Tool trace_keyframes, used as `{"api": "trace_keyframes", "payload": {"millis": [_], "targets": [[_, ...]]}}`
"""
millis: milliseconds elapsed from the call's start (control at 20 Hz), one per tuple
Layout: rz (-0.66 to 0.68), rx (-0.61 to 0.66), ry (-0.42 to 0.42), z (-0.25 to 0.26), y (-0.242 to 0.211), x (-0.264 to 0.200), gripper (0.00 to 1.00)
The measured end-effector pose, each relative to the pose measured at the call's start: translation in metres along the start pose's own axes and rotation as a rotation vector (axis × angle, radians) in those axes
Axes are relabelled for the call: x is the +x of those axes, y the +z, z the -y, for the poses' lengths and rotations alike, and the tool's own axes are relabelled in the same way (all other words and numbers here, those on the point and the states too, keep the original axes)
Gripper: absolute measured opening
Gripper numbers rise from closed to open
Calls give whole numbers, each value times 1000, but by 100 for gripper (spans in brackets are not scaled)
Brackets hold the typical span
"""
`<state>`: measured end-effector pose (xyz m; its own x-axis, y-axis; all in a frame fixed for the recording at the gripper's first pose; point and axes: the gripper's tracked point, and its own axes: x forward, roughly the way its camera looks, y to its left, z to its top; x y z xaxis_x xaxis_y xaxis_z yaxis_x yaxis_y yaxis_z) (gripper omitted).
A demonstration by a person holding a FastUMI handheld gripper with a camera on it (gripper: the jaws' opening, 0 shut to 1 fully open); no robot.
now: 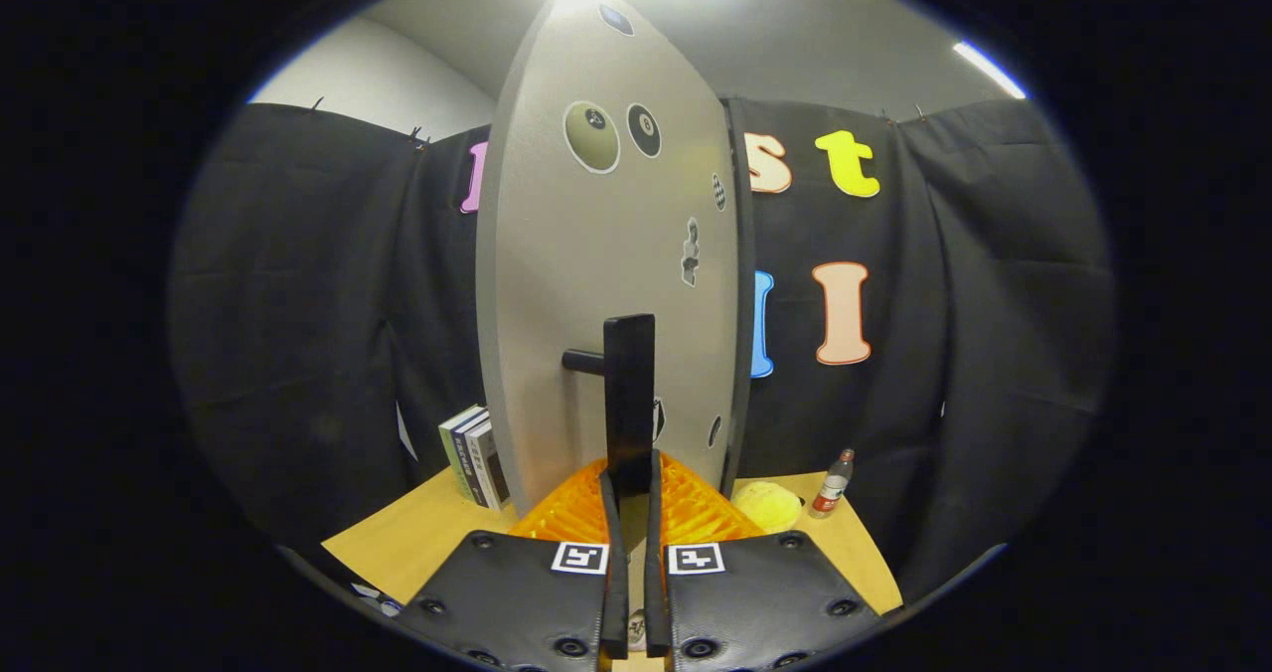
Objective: Open the shoe cabinet door, grab the shoes and put them into the shoe cabinet, then close the shoe cabinet door.
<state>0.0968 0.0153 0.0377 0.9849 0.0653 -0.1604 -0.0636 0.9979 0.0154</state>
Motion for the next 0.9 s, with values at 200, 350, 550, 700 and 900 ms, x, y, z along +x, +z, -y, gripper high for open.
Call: {"api": "trace_keyframes", "payload": {"millis": [200,350,550,700,900], "targets": [[6,-43,-2,15,-1,-3,8],[22,-44,-22,33,2,-6,11],[58,-42,-79,66,5,-5,17],[72,-19,-96,93,4,-11,22],[65,49,-71,115,3,-15,41]]}}
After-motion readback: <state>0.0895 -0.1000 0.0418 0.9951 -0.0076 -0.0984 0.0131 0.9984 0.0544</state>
